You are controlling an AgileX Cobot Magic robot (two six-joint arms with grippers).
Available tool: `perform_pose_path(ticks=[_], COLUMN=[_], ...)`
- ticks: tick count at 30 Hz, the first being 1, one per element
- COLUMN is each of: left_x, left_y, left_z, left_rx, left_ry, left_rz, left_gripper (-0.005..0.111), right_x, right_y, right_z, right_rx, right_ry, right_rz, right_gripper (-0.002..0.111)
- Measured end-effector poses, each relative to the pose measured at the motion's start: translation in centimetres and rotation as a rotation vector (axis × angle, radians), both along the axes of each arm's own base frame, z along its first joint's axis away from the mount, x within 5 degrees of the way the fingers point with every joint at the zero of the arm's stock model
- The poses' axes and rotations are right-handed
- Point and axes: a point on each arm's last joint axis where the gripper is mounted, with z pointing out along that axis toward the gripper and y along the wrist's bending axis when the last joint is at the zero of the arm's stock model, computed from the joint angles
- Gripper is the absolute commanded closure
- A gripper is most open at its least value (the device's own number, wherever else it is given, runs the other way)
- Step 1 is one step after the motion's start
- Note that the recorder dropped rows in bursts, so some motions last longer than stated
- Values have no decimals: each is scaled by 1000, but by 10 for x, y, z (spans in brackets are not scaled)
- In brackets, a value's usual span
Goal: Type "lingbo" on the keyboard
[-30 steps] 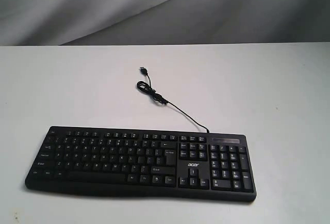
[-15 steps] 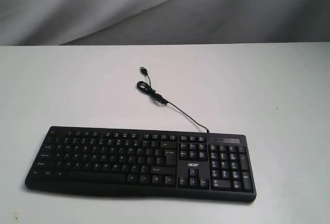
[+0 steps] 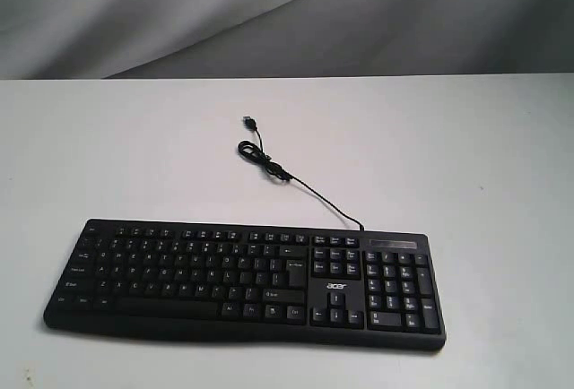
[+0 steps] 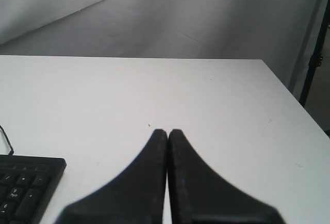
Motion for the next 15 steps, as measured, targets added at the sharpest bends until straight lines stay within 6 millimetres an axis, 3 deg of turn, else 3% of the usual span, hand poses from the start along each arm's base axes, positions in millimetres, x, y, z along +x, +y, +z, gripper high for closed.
perform_pose_path(ticks=[15], left_x=[0], left_y=[-1], left_z=[0], left_rx=[0], left_ry=[0], left_rz=[-14], left_gripper=[106], right_x=[0], right_y=[0], right_z=[0], right_rx=[0], right_ry=[0], right_rz=[0], right_gripper=[108])
